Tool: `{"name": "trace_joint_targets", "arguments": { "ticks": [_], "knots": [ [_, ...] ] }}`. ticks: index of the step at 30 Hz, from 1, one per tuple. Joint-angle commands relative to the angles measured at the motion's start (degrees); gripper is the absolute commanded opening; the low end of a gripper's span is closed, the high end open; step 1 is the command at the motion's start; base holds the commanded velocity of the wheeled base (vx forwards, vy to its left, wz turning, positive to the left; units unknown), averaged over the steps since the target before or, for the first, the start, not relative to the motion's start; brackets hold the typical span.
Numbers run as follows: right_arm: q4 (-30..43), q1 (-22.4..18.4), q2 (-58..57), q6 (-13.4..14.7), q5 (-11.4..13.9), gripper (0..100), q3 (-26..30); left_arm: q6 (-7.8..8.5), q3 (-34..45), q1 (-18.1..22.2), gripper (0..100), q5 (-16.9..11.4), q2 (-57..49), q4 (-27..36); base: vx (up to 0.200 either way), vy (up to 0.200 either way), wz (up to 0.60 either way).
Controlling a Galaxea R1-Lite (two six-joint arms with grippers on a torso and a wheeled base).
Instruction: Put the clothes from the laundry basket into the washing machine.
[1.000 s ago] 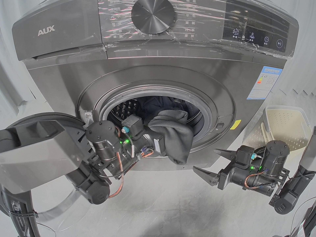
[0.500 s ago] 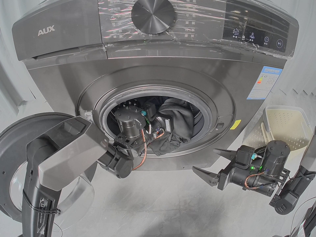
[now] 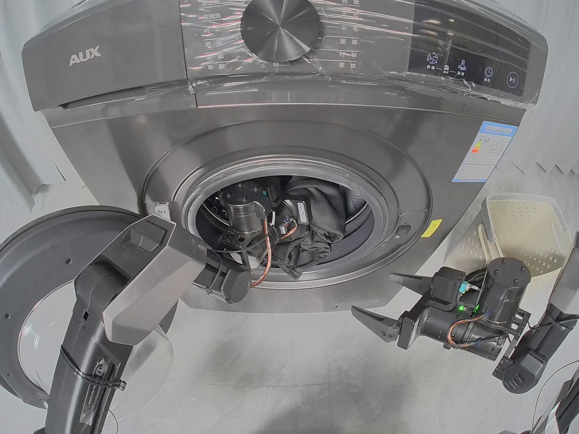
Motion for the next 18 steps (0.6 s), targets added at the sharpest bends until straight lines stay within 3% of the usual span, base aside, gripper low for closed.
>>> {"name": "trace_joint_targets", "arguments": {
  "ticks": [1, 4, 18],
  "knots": [
    [-0.01, 0.81, 0.58, 0.14, -0.05, 100, -0.14, -0.98, -0.73, 0.53, 0, 0.11, -0.09, 1.25, 0.0, 0.0, 0.0],
    [-0.01, 1.25, 0.58, 0.23, -0.31, 100, -0.32, -1.77, -3.02, 0.62, 0, 0.19, -0.18, 2.84, 0.0, 0.0, 0.0],
    [-0.01, 0.37, 0.05, 0.23, -0.22, 100, -0.14, -2.21, -9.26, 1.24, 0, 3.27, 2.2, 3.98, 0.0, 0.0, 0.0]
  ]
}}
